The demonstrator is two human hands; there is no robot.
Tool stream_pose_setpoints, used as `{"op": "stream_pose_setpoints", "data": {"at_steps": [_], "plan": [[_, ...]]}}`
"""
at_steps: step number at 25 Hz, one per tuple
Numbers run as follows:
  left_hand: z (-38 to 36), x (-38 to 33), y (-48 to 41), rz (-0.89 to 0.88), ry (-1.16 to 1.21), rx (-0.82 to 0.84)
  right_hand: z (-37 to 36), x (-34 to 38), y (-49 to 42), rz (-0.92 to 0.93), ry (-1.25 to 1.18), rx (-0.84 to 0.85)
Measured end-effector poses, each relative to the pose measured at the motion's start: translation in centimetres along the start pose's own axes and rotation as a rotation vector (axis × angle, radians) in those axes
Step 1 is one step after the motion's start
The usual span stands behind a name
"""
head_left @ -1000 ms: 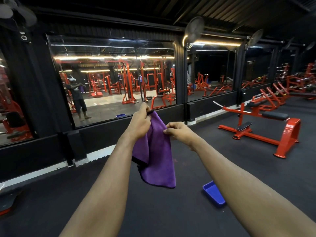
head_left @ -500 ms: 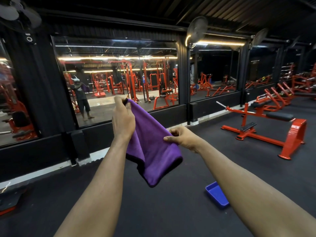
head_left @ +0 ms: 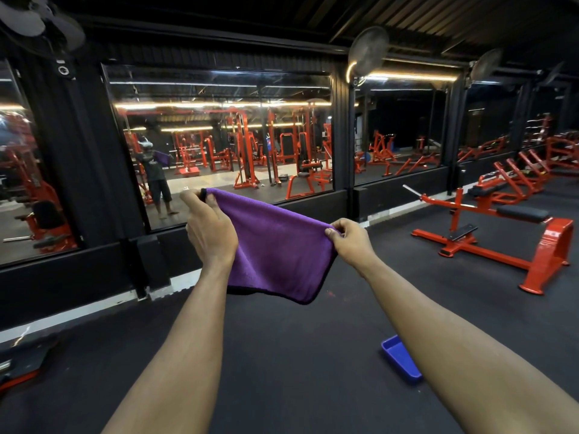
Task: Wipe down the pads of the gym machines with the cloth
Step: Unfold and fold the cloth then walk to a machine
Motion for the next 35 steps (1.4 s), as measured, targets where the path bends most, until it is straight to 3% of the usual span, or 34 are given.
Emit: {"op": "stream_pose_setpoints", "data": {"at_steps": [6, 10, 12, 19, 21, 24, 26, 28, 30, 33, 35], "plan": [[0.7, 0.3, 0.3, -0.041, 0.063, -0.079, 2.1, 1.3, 1.7, 0.002, -0.218, -0.513], [0.9, 0.9, 0.2, -0.044, 0.097, -0.137, 1.9, 2.6, 1.9, 0.002, -0.214, -0.594], [0.9, 1.1, -0.1, -0.041, 0.105, -0.163, 1.6, 2.7, 1.5, 0.010, -0.223, -0.510], [0.7, 3.6, -0.8, 0.089, -0.020, -0.108, -2.0, 0.6, -0.8, -0.088, -0.334, 0.037], [0.5, 3.7, -0.8, 0.103, -0.087, -0.074, -1.9, 0.3, -0.4, -0.096, -0.282, 0.034], [0.4, 3.2, -0.3, 0.093, -0.155, -0.044, -0.3, 0.9, 0.6, -0.018, -0.183, -0.147], [0.6, 2.5, 0.2, 0.039, -0.111, -0.071, 0.9, 1.7, 1.1, 0.027, -0.207, -0.289], [0.8, 2.4, 0.4, 0.010, -0.066, -0.111, 1.0, 2.0, 0.7, 0.029, -0.290, -0.295], [0.8, 2.8, 0.3, 0.028, -0.063, -0.112, 0.4, 2.0, 0.0, -0.037, -0.408, -0.149], [0.6, 3.6, -0.1, 0.079, -0.068, -0.091, -1.2, 1.7, -0.4, -0.148, -0.466, 0.206], [0.5, 4.1, -0.6, 0.097, -0.075, -0.083, -1.8, 1.2, -0.6, -0.128, -0.501, 0.288]]}}
Point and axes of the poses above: each hand's wrist, its own y-axis away from the middle knuckle, its own z-axis out of the back of the hand, x = y × z, the point moved 8 cm from there along -y, towards the middle knuckle, and after that the axes turned 8 degrees about -y, right-handed, at the moved point
